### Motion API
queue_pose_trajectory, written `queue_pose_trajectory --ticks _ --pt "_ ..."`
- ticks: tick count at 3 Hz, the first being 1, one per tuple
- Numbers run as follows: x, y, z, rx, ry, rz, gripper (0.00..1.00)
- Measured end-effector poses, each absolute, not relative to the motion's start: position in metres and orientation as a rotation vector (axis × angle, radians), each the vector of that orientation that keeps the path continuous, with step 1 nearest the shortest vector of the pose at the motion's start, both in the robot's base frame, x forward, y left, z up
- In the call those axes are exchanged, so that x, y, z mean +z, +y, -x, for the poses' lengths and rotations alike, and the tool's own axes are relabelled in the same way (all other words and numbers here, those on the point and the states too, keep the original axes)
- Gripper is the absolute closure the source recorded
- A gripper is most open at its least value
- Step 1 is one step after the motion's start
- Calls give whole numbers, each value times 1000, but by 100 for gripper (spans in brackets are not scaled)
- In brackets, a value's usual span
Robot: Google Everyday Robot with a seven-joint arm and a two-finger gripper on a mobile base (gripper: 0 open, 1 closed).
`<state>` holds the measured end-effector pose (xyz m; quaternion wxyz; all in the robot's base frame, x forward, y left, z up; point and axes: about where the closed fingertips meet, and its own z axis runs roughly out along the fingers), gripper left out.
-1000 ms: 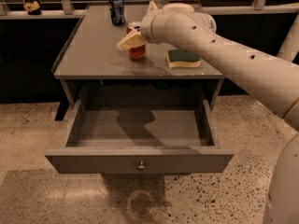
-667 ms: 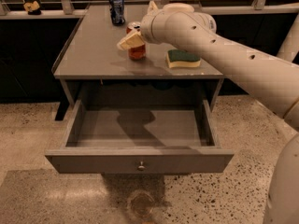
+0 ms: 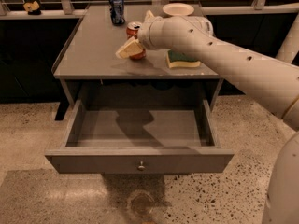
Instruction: Place coke can into top drawer
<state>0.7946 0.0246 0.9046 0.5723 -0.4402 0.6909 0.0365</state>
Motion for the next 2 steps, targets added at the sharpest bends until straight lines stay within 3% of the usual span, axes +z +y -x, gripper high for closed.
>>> queue_pose_trajectory --ticks 1,2 --pt "904 25 -795 86 1620 1033 0" --pt "904 25 -795 86 1620 1033 19"
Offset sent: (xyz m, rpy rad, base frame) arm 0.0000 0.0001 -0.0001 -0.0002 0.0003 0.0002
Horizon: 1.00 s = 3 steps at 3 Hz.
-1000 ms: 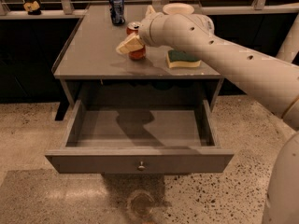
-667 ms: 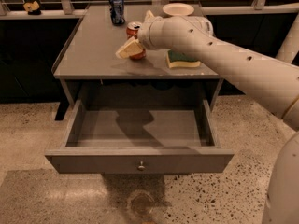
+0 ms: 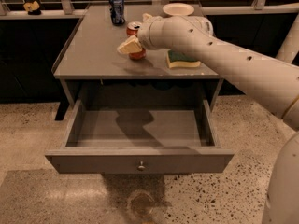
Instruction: Place coke can into top drawer
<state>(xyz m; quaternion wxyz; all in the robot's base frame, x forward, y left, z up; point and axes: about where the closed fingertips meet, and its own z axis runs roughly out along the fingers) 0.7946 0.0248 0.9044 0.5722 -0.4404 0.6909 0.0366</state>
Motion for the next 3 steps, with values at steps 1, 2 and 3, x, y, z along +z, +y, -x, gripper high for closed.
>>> queue_pose_trajectory --ticks 1,2,3 --pt "904 25 -795 86 1620 1033 42" --pt "904 25 -795 86 1620 1033 65" --pt "904 25 -795 86 1620 1033 88"
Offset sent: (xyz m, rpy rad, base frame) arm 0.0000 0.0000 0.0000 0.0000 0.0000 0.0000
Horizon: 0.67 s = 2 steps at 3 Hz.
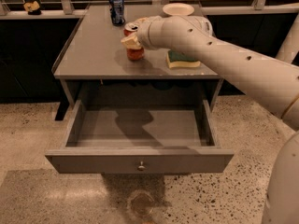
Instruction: Place coke can into top drawer
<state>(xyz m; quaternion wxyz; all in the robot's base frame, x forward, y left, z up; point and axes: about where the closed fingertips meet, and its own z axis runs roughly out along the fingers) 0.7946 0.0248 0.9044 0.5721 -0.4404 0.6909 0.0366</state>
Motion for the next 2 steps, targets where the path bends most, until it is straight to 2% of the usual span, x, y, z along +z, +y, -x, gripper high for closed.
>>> queue_pose_trajectory --ticks 1,2 --pt "908 27 -788 76 1612 1051 100" --pt "916 27 -764 45 1599 1087 100"
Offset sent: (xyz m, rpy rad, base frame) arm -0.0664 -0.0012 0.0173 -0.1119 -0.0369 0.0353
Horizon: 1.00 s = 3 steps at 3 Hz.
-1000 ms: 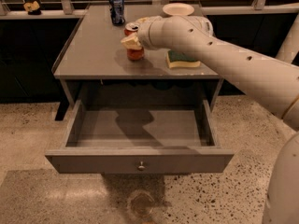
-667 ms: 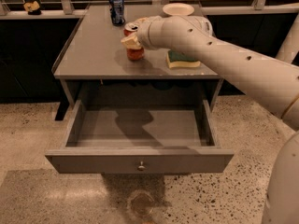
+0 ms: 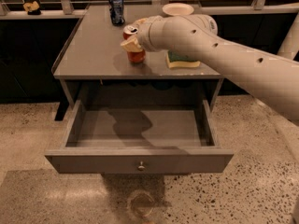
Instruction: Place coke can into top drawer
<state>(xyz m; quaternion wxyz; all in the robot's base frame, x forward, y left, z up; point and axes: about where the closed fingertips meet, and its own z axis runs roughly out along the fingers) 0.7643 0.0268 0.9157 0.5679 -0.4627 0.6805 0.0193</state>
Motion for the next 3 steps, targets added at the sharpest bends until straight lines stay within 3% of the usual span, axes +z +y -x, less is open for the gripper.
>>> queue_pose_trajectory --ticks 3 --pt "909 -19 -637 -89 1637 1084 100"
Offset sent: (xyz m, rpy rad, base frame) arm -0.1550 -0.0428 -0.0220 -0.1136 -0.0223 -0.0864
